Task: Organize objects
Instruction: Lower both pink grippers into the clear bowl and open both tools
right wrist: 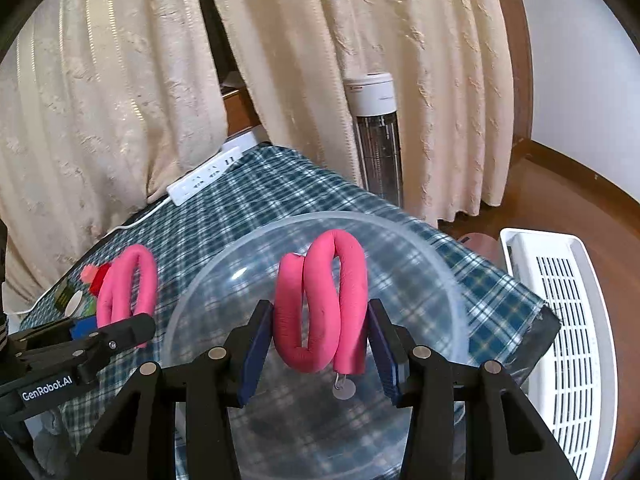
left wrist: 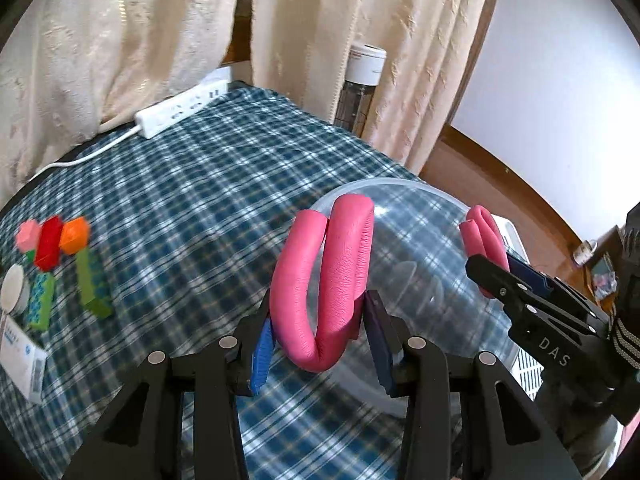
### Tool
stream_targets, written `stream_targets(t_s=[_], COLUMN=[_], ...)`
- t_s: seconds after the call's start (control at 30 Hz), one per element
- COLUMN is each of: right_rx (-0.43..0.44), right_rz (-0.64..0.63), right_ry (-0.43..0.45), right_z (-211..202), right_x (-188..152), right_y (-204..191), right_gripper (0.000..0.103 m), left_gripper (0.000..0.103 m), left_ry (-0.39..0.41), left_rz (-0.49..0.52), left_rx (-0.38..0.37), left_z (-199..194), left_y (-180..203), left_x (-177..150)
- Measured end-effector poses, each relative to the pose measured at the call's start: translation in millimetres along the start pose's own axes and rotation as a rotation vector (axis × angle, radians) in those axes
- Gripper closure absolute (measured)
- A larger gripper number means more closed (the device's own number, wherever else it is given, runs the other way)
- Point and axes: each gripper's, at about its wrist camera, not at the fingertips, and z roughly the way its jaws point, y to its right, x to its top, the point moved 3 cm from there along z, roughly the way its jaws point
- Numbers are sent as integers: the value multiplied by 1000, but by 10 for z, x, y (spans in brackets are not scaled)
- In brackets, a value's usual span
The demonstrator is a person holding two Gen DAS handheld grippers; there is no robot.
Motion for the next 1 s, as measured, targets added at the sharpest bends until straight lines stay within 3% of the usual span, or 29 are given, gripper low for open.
stream_targets(t_s=[0.6, 0.73, 1.0], right_rx=[0, 1, 11], right_rz=[11, 23, 35], right_ry=[-22, -25, -28], right_z=[231, 253, 248], right_x=[186, 210, 216], right_y=[155, 172, 156], right_gripper=[53, 53, 51], left_gripper=[57, 41, 40], left_ry=[-56, -47, -15], left_rz=[-1, -23, -24], left_rx=[-67, -63, -40], left_z=[440, 438, 313], left_y=[193, 151, 101], left_x=[242, 263, 270])
